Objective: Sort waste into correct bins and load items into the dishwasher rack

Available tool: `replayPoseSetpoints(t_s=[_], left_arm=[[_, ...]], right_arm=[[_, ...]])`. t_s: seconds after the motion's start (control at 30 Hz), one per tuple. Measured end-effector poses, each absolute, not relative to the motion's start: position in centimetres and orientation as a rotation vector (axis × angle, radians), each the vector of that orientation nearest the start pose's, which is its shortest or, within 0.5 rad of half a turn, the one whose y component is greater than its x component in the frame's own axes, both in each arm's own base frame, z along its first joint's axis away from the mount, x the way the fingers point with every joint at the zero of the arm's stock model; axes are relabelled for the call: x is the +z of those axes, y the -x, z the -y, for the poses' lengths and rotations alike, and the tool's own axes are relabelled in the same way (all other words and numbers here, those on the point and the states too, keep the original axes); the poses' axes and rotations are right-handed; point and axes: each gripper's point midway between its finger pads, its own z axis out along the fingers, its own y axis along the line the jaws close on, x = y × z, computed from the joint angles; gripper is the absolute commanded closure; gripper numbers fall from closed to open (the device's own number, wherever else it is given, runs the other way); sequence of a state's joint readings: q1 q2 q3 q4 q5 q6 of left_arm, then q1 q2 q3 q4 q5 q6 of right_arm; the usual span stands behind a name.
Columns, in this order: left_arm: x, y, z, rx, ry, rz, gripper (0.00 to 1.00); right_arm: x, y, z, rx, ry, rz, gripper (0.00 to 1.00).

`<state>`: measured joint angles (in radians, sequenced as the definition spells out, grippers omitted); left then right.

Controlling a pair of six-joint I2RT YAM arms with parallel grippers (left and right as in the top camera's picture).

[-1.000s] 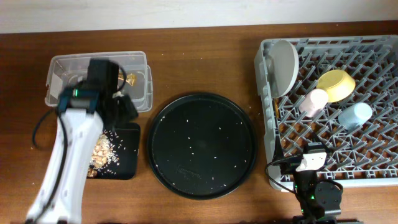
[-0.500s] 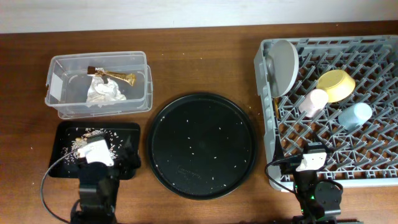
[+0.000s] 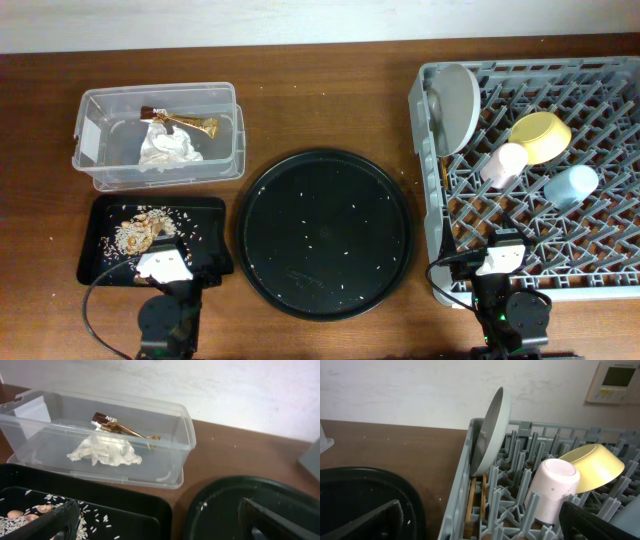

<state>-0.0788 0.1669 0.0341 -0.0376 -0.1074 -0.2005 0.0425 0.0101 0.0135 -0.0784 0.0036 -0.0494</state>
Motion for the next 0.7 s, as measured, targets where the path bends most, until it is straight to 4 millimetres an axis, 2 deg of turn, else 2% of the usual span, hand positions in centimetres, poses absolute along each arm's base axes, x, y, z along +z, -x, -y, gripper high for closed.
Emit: replayPoseSetpoints(t_s=[0.1, 0.33, 0.7], left_arm=[[13.6, -25.0, 0.4, -0.086, 0.131, -1.745, 0.01], [15.8, -24.6, -0.5, -0.040, 0.120, -1.648, 0.01], [15.8, -24.6, 0.3, -0.015, 0.010, -1.653, 0.01]], right_arm=[[15.9, -24.6, -1.0, -0.008, 0.073, -1.645, 0.02], [15.9, -24.6, -1.0, -0.008, 0.073, -1.644, 0.01], [15.9, -24.6, -1.0, -0.008, 0.073, -1.645, 0.02]])
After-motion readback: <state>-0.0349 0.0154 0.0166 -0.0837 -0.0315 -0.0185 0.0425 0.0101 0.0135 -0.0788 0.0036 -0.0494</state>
